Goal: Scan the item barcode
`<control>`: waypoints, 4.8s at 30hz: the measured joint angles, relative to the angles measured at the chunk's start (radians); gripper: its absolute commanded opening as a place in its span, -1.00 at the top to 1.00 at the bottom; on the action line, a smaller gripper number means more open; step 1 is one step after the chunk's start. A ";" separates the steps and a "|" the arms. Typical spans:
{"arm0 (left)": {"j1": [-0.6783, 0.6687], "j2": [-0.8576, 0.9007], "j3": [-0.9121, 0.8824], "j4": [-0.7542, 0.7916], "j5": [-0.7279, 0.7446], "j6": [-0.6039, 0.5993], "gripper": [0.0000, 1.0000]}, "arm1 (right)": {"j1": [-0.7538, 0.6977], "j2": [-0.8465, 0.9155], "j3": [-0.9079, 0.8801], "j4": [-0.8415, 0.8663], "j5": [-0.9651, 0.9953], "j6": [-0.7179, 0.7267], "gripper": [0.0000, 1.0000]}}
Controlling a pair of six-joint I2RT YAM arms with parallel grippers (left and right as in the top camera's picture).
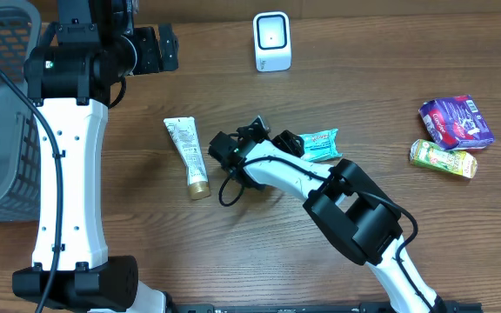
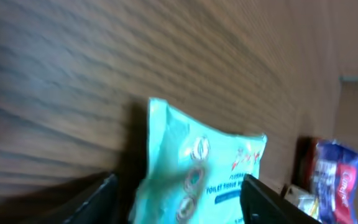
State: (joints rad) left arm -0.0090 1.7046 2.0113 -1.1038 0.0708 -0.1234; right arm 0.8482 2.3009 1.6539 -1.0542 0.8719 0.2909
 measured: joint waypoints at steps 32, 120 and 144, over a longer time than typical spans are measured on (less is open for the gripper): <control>0.000 0.000 0.000 0.000 0.000 0.000 -0.99 | -0.205 -0.127 0.270 -0.258 -0.707 -0.030 0.92; -0.002 0.000 0.000 0.001 0.000 0.000 -0.99 | -0.276 -0.163 -0.135 0.282 -1.338 0.295 -0.14; -0.002 0.000 0.000 0.000 0.000 0.000 -1.00 | -0.455 -0.162 0.073 -0.266 -1.144 -0.012 -0.15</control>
State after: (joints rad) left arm -0.0113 1.7046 2.0113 -1.1034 0.0708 -0.1234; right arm 0.3935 2.1387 1.7271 -1.3201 -0.2726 0.2790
